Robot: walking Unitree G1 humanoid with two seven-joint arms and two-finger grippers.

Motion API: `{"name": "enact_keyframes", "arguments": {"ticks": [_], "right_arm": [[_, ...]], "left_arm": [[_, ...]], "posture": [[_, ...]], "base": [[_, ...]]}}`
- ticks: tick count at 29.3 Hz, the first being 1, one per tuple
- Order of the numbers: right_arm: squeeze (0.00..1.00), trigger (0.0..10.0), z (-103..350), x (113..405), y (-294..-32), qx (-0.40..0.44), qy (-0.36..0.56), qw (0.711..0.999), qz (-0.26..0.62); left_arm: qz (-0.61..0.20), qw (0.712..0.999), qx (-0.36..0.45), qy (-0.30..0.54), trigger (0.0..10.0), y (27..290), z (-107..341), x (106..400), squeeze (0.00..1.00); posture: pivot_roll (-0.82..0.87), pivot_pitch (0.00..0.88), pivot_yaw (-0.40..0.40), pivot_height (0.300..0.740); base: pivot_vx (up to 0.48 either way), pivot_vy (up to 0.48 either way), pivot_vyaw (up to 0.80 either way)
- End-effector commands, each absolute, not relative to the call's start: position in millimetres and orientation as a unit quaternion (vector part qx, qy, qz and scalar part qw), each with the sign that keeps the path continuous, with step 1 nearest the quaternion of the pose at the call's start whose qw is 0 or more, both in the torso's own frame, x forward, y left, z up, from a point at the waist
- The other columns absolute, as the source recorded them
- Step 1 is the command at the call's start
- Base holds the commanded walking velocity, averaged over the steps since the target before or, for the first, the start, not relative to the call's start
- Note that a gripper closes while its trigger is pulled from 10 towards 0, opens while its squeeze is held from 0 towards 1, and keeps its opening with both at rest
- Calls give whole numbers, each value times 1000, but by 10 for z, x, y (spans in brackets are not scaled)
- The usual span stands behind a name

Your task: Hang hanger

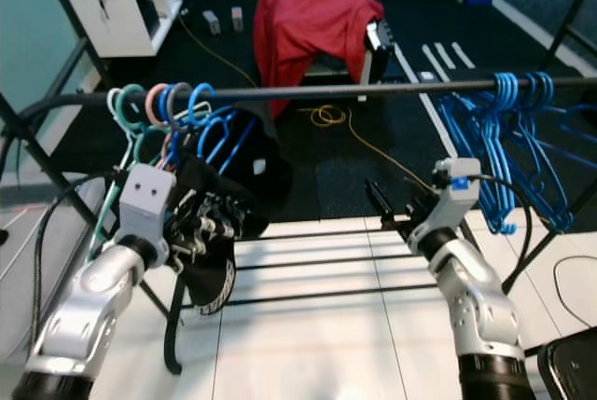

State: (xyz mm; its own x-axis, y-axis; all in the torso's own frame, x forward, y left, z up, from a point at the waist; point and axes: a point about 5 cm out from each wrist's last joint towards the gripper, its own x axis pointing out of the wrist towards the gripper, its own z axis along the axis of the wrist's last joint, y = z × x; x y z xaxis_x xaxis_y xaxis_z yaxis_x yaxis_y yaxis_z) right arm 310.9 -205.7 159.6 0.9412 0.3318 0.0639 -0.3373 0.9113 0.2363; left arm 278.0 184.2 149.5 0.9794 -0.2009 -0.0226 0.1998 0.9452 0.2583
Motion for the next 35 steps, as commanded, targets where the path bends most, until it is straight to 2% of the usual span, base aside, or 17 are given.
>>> {"name": "enact_keyframes", "arguments": {"ticks": [1,6,9,11,13,14,16,17,21,26,27,35], "right_arm": [[0,10000,1538,3092,-2115,128,1,978,163],[0,10000,1528,3102,-2124,125,4,978,164],[0,10000,1524,3104,-2125,125,5,978,165],[0,10000,1519,3109,-2124,124,7,978,167],[0,10000,1520,3113,-2130,129,7,977,169],[0,10000,1524,3114,-2139,135,8,975,174],[0,10000,1528,3114,-2145,140,9,974,177],[0,10000,1546,3111,-2147,147,5,972,184],[0,10000,1601,3091,-2135,156,-6,966,206],[0,10000,1696,3057,-2108,170,-23,954,246],[0,10000,1766,3057,-2081,162,-33,951,261],[0,10000,1822,3103,-2053,136,-44,958,248]], "left_arm": [[-144,980,133,-22,0,1778,1547,2644,0],[-193,973,123,-38,0,1842,1572,2395,0],[-198,972,121,-42,0,1856,1593,2371,0],[-257,956,141,-34,0,1874,1592,2264,0],[-271,950,154,-29,0,1908,1592,2227,0],[-263,952,151,-34,6667,1947,1638,2246,0],[-252,956,147,-38,6667,1974,1677,2261,0],[-242,960,132,-49,10000,1978,1739,2294,0],[-240,963,103,-69,10000,1946,1851,2359,0],[-237,963,105,-79,10000,1960,1925,2470,0],[-223,965,115,-82,10000,2029,1965,2578,0],[-214,966,117,-83,10000,2125,2002,2638,0]], "posture": [[-105,153,-3,740],[-93,146,-12,740],[-93,146,-12,740],[-94,136,-16,740],[-90,131,-14,740],[-85,125,-16,740],[-85,125,-16,740],[-85,120,-14,740],[-88,119,-18,740],[-87,114,-26,740],[-92,112,-20,740],[-89,110,-20,740]], "base": [[0,0,0],[0,0,0],[0,0,0],[0,0,0],[0,0,0],[0,0,0],[0,0,0],[0,0,0],[0,0,0],[0,0,0],[-379,0,0],[-391,0,0]]}}
